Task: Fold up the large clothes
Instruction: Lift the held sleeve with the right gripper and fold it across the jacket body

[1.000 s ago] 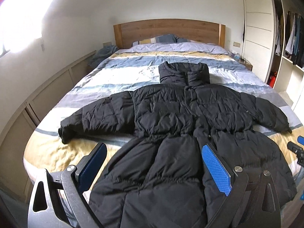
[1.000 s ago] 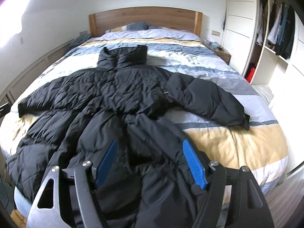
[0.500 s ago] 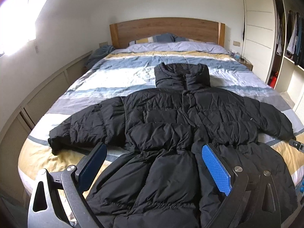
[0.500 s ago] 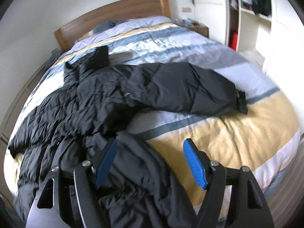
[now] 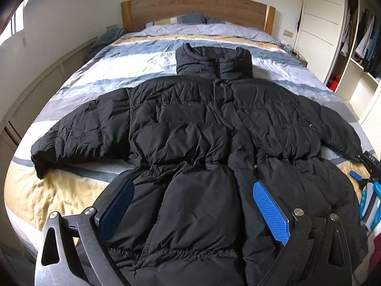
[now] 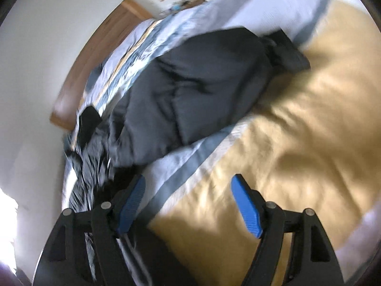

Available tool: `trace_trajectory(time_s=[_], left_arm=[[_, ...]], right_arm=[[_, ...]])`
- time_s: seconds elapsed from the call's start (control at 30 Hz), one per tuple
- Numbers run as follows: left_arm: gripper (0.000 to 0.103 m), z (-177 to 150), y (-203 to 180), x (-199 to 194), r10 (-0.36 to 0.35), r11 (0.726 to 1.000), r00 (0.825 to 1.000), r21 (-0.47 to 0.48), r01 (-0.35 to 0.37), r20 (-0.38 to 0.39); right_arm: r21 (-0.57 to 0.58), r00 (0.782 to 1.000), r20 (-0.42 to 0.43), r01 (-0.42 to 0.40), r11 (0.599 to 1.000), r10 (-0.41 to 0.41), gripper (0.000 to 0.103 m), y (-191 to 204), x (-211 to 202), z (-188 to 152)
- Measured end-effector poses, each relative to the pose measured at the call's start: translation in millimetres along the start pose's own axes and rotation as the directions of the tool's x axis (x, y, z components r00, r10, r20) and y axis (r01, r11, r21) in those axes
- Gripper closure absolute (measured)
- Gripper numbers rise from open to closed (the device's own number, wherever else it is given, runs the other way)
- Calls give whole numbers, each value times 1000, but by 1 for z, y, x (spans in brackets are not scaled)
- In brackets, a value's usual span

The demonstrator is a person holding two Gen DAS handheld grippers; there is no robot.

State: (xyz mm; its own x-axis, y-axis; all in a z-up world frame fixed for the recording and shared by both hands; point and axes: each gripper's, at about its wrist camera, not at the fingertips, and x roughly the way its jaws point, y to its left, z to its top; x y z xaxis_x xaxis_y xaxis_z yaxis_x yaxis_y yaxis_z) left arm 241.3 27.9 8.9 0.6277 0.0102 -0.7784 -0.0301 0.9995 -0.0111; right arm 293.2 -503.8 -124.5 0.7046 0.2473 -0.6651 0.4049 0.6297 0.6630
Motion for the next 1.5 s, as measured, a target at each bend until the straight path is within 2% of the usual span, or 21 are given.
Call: trace_trajectory(time_s=[0.1, 0.27, 0.43, 0.57, 0.6, 0.73, 0.83, 1.0, 1.17, 1.3, 1.5], left_arm=[[4, -3, 7, 10, 32, 999, 999, -7, -32, -25], [4, -12, 24, 27, 55, 998, 994, -39, -58, -90], [4, -12, 32, 36, 36, 997, 993, -66, -44, -115], [4, -11, 34, 39, 7, 996, 993, -92, -18, -119], [4, -11, 35, 40, 4, 995, 993, -97, -16, -119], [4, -11, 38, 37, -6, 993, 994, -114, -6, -107], [4, -11, 42, 31, -17, 991, 996, -130, 6, -85], [4, -11, 48, 16, -69, 986, 996, -158, 60, -50], [4, -10, 54, 1, -122, 977, 992, -182, 115, -28], [4, -12, 65, -12, -167, 963, 986, -213, 163, -2], [4, -16, 88, -38, -154, 956, 985, -239, 168, 76]], right_arm=[[91, 998, 39, -52, 994, 49, 29, -20, 13, 15], [218, 982, 124, -169, 961, 145, 29, -41, 28, 48], [273, 962, 197, -240, 932, 190, 29, -44, 37, 77], [327, 939, 257, -306, 894, 228, 30, -47, 42, 81], [323, 936, 266, -313, 893, 231, 35, -43, 42, 79], [287, 928, 272, -330, 900, 253, 75, -36, 35, 83], [237, 919, 279, -347, 907, 278, 83, -22, 23, 92], [110, 904, 263, -376, 920, 338, 86, 24, 6, 98], [-16, 891, 212, -408, 913, 402, 86, 84, -10, 103], [-138, 878, 132, -443, 886, 460, 86, 147, -21, 89], [-245, 870, 9, -476, 845, 492, 86, 223, -16, 52]])
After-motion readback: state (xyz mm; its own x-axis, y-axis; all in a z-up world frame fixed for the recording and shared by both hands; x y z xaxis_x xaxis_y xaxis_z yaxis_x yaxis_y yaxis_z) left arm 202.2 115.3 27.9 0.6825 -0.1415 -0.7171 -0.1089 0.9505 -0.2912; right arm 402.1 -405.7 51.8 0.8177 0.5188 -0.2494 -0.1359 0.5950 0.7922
